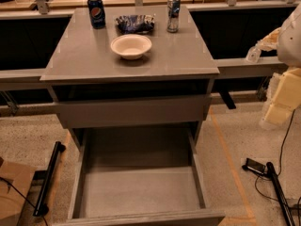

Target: Place redbull can into middle drawer

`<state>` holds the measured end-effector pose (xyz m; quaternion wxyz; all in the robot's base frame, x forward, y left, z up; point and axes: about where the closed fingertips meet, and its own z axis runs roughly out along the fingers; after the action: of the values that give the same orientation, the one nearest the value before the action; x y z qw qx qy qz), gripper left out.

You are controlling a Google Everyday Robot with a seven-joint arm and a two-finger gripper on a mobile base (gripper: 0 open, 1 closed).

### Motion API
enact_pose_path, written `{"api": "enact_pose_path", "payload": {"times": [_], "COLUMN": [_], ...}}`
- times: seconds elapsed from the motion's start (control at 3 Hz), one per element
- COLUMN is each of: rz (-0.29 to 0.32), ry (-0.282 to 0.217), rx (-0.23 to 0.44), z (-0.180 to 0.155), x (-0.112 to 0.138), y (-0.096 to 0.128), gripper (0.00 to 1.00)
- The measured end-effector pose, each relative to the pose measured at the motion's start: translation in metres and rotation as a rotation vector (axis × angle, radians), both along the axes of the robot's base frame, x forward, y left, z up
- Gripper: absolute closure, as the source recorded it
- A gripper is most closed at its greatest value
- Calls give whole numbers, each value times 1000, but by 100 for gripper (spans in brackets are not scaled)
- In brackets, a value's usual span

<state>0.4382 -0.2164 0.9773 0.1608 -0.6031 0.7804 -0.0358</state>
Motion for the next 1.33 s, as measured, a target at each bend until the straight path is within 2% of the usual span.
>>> {"api": "enact_pose_path", "payload": {"times": [0.33, 0.67, 1.33], "rz": [0, 13, 42], "ry": [0, -34, -148], "rx": [0, 57, 210], "z": [0, -1, -6], "x": [0, 29, 135], "y": [0, 1, 9], "gripper": [0, 0, 0]}}
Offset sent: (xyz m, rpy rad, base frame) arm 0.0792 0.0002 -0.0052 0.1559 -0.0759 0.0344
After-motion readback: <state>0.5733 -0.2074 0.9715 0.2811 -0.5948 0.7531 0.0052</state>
